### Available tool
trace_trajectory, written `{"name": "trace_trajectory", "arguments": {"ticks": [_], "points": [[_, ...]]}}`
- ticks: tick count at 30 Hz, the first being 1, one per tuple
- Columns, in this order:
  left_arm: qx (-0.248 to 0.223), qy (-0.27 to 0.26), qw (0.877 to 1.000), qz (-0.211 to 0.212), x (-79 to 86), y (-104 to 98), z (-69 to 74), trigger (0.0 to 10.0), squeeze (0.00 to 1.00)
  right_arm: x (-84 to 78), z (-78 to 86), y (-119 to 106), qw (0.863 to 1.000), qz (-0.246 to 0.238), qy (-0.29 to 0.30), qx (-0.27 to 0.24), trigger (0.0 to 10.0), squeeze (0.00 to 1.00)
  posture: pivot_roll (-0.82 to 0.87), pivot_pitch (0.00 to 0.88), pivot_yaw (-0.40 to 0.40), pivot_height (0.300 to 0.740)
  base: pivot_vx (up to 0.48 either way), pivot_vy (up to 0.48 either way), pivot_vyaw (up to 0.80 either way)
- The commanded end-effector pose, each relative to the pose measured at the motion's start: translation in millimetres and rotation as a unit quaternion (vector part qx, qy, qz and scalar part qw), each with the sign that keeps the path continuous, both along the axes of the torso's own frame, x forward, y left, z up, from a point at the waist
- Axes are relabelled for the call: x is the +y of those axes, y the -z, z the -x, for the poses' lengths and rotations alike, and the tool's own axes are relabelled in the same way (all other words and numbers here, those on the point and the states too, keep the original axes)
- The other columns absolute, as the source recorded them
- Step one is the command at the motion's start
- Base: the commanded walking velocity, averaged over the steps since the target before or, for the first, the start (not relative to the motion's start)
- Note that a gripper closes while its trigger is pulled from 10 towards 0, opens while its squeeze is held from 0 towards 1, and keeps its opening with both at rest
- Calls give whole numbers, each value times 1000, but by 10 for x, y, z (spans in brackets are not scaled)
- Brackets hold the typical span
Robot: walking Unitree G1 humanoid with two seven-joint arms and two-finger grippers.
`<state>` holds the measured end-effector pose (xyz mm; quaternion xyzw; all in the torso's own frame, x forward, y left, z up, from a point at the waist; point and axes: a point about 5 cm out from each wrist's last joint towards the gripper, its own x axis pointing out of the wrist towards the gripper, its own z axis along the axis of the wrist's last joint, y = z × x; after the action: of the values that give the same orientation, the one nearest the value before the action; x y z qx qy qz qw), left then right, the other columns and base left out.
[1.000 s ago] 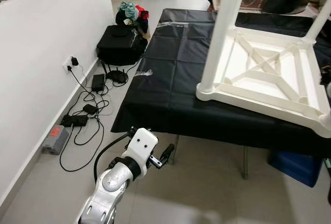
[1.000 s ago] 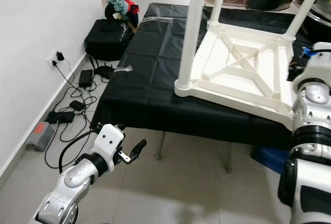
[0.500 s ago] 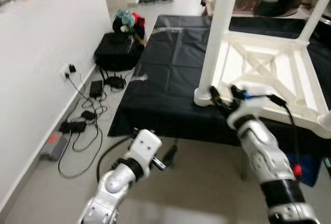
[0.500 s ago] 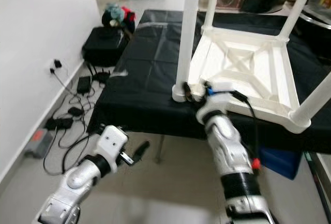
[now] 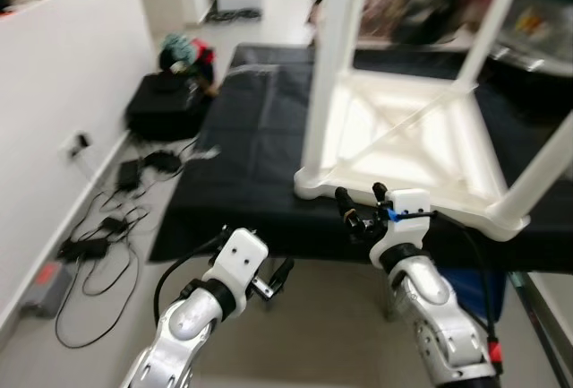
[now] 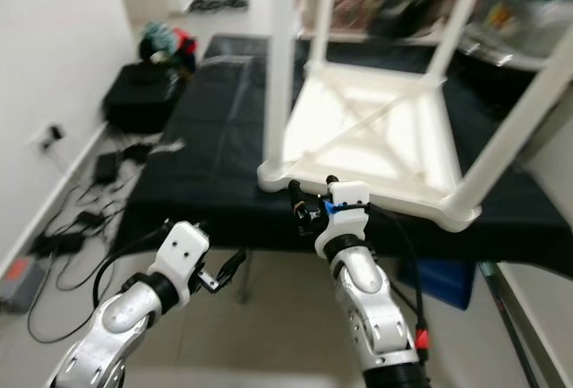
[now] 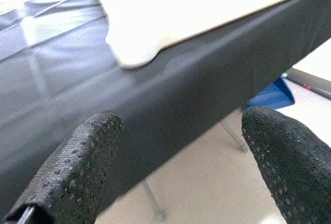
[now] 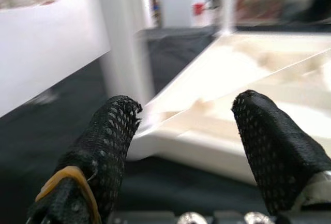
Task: Building children table
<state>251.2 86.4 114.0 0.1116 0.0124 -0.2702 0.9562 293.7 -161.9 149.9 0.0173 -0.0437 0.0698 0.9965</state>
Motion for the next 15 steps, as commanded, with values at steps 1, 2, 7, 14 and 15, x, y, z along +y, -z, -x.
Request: {"name": "trace_trajectory", "arguments": {"ticks": [1,2,7,14,15], "points": [[13,-16,1000,9,48,46,-18,10000,0,-6,-46,-99,1000,9,7,-8,10000,0,82,50,-22,740,0,0,0],[13,-16,1000,9,48,46,-18,10000,0,-6,-46,-99,1000,9,7,-8,10000,0,82,50,-22,740,0,0,0],[8,-38,999,28,86,11,-48,10000,0,69,-87,-311,999,-13,-4,-33,10000,0,85,50,-28,740,0,0,0],[0,-33,999,30,76,-12,-45,10000,0,98,-103,-371,999,3,-1,-36,10000,0,82,52,-29,740,0,0,0],[0,-33,999,30,76,-12,-45,10000,0,98,-103,-371,999,3,-1,-36,10000,0,82,52,-29,740,0,0,0]]}}
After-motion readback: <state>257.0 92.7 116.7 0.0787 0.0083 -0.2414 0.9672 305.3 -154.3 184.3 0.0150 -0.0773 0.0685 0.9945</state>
